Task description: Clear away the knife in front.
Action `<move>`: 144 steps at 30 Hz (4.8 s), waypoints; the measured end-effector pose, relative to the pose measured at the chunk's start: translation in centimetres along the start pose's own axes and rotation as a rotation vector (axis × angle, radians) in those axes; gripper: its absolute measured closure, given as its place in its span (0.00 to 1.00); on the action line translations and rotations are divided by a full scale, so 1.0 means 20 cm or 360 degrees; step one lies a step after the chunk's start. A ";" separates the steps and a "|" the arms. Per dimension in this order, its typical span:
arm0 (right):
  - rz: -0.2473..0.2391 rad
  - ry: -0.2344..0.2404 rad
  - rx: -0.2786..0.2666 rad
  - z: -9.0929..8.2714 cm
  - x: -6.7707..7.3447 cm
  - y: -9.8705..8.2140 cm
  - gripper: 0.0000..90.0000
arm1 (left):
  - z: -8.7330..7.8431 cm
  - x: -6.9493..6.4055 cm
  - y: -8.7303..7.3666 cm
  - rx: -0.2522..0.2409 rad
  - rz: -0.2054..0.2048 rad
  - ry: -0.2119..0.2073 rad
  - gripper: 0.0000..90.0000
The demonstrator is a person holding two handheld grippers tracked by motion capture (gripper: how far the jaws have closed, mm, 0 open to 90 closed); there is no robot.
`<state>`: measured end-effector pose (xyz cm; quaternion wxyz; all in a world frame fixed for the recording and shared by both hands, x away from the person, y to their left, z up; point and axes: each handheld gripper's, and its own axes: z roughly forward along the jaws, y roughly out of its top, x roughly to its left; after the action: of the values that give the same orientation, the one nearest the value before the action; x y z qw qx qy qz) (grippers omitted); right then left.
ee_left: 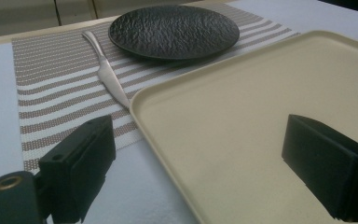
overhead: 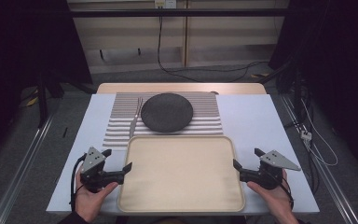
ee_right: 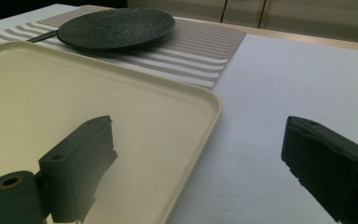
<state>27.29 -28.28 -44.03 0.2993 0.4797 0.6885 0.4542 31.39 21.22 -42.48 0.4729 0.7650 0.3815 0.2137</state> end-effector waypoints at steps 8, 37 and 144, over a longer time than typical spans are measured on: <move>-0.0012 0.0008 0.0010 0.01 0.00 0.00 0.10 | 0.01 0.00 0.00 0.0015 -0.0008 -0.0001 0.10; -0.0009 0.0038 0.0030 0.02 0.01 0.01 0.09 | 0.14 0.11 0.16 0.0137 -0.0005 0.0004 0.07; 0.0016 0.0077 0.0065 0.05 0.00 -0.01 0.09 | 1.15 0.66 0.50 0.0820 -0.0176 0.0197 0.86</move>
<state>28.02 -27.96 -44.51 0.2705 0.4780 0.7023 0.4529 59.27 16.07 -44.64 0.2495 0.8235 0.4927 0.1298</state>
